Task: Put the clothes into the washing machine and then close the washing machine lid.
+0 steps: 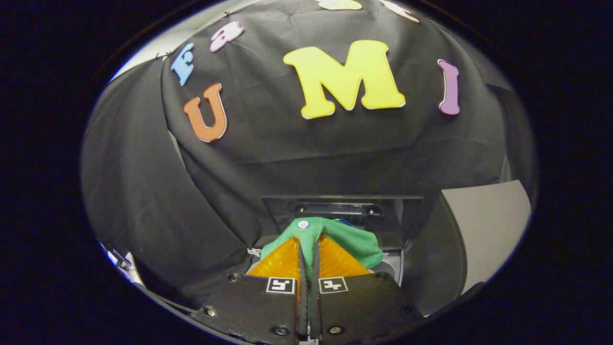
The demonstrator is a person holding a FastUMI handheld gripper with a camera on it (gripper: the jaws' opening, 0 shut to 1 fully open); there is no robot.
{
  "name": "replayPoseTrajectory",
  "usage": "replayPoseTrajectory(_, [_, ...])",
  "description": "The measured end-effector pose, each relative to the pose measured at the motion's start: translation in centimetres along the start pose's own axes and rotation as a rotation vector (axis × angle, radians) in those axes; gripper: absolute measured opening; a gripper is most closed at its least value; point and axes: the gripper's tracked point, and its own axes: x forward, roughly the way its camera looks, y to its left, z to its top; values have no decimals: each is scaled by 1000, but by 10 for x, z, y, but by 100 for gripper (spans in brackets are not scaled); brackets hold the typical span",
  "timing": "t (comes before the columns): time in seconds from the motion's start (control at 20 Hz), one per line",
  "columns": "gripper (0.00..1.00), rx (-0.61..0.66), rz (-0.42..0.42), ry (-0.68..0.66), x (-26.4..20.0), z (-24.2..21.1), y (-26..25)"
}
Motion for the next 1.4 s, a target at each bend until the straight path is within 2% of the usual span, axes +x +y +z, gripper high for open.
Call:
replayPoseTrajectory(0.35, [5,28,-21,142,64,-55,-17])
replayPoseTrajectory(0.7, [5,57,-60,263,102,-118,-32])
replayPoseTrajectory(1.1, [5,143,-145,415,120,-184,-54])
replayPoseTrajectory(1.4, [6,157,-183,446,121,-190,-65])
